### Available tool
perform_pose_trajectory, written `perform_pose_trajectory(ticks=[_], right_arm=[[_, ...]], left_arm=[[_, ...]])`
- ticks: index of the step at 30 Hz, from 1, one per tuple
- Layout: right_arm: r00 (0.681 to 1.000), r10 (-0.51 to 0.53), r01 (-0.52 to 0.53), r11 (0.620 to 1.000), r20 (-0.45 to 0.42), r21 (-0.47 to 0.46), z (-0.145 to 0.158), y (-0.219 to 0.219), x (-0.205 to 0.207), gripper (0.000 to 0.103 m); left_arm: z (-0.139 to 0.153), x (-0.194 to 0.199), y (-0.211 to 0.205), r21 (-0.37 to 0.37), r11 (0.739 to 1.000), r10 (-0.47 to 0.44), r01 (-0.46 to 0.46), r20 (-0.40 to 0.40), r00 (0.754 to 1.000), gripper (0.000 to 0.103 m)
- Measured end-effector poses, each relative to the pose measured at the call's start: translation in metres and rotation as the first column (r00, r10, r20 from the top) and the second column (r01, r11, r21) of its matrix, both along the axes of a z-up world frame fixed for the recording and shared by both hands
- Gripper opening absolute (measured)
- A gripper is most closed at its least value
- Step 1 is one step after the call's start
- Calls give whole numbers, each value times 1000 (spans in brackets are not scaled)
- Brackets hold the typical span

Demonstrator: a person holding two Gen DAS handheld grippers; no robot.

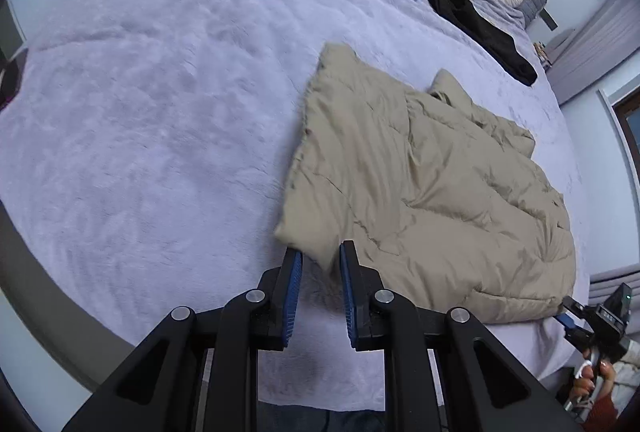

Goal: Fold large clothes

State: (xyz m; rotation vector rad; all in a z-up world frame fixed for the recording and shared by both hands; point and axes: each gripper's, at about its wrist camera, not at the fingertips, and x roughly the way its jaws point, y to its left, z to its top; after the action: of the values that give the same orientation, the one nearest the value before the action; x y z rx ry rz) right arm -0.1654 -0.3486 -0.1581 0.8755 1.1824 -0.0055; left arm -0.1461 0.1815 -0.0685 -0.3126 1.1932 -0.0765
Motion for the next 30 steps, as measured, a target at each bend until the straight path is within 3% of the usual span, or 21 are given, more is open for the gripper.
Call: perform_pose_trajectory(ticks=[2,3,5,8,10,11,13,15,18,22,26,30], right_arm=[[997,65,-64,997,34,-44,18,7,-3,31],[994,97,-94,994,56,-62,27,12,-4,25],[985,144,-135,986,95,-97,40,21,-2,22],[982,158,-135,970,104,-204,47,28,-2,22],[990,135,-116,954,50,-277,40,25,14,22],[992,127,-113,945,26,-307,36,28,1,22],[993,108,-115,931,-41,-348,18,22,-7,17],[994,89,-106,945,-67,-309,5,14,-20,17],[995,63,-85,951,-83,-299,1,12,-29,16],[993,20,-53,957,-118,-284,10,15,-32,20],[994,10,-36,969,-108,-244,27,23,-43,21],[994,22,-46,972,-102,-232,35,38,-48,21]], left_arm=[[15,-1,5,49,999,8,-11,62,998,20],[20,2,7,53,999,8,-13,85,996,20],[18,13,2,33,999,-6,3,92,996,20],[-13,35,-14,61,997,-40,37,42,998,20],[-42,47,-25,139,989,-50,54,-29,998,20],[-57,50,-25,155,986,-51,61,-63,997,20],[-75,52,-23,135,989,-38,52,-105,994,20],[-78,53,-20,116,992,-31,44,-113,993,20],[-68,55,-21,150,987,-38,56,-124,992,20],[-53,54,-29,193,979,-41,70,-147,988,20],[-35,46,-42,152,983,-76,99,-150,986,20],[-20,35,-56,163,979,-102,125,-141,985,20]])
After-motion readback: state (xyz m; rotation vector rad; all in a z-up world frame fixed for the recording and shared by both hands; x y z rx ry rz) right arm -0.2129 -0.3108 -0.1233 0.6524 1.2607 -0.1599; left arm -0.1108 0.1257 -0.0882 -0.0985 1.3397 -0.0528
